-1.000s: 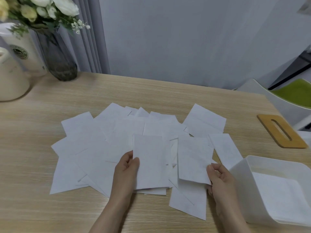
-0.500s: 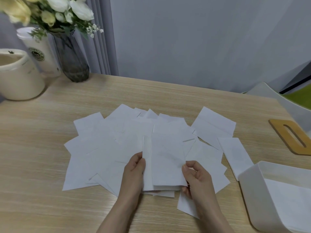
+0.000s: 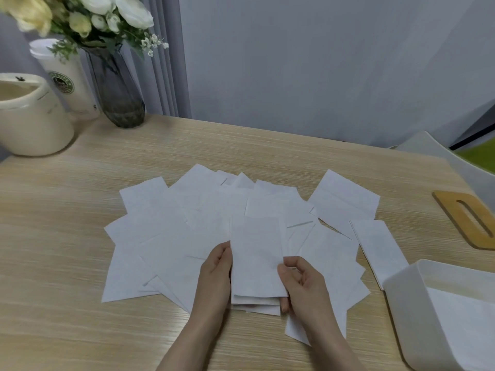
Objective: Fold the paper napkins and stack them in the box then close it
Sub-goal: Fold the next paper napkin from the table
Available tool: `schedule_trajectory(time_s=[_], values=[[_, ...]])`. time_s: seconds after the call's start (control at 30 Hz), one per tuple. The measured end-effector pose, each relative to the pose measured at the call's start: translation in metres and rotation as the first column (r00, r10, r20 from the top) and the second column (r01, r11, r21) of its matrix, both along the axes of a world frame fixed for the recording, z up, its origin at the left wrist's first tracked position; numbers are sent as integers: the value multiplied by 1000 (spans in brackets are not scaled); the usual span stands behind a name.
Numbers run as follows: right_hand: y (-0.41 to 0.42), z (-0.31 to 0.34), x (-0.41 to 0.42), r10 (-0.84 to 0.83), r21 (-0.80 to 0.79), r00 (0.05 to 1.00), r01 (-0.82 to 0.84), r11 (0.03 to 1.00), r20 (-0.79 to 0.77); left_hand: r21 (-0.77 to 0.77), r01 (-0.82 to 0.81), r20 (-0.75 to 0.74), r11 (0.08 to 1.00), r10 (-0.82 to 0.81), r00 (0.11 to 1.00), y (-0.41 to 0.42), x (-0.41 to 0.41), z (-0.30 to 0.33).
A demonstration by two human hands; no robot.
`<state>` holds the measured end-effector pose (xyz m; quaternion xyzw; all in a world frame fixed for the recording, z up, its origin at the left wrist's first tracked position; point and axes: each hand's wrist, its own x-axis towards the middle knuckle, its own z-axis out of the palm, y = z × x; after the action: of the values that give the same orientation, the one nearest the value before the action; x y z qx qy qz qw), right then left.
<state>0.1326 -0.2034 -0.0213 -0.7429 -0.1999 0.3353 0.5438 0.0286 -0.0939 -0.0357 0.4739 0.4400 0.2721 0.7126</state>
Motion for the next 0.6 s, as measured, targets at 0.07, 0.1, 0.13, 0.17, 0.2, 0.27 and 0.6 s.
schedule_trajectory(time_s=[0.07, 0.1, 0.13, 0.17, 0.2, 0.27, 0.6], values=[[0, -1, 0, 8, -9, 1000, -8, 1000, 16, 29, 3, -21, 1000, -3, 1000, -1, 0, 0], [0, 0, 0, 9, -13, 1000, -9, 1000, 21, 43, 3, -29, 999, -2, 1000, -1, 0, 0], [0, 0, 0, 7, -15, 1000, -7, 1000, 25, 53, 3, -36, 999, -1, 999, -1, 0, 1], [1, 0, 0, 4, -17, 1000, -3, 1000, 29, 57, 4, -37, 998, -2, 999, -1, 0, 1], [1, 0, 0, 1, -18, 1000, 0, 1000, 31, 56, 8, -34, 998, -6, 999, -2, 0, 1], [0, -1, 1, -3, -22, 1000, 3, 1000, 30, 35, 17, -19, 999, -17, 1000, -2, -1, 0], [-4, 6, -4, -77, -10, 962, 82, 997, 261, 8, 8, 27, 1000, -8, 1000, -5, -3, 2]])
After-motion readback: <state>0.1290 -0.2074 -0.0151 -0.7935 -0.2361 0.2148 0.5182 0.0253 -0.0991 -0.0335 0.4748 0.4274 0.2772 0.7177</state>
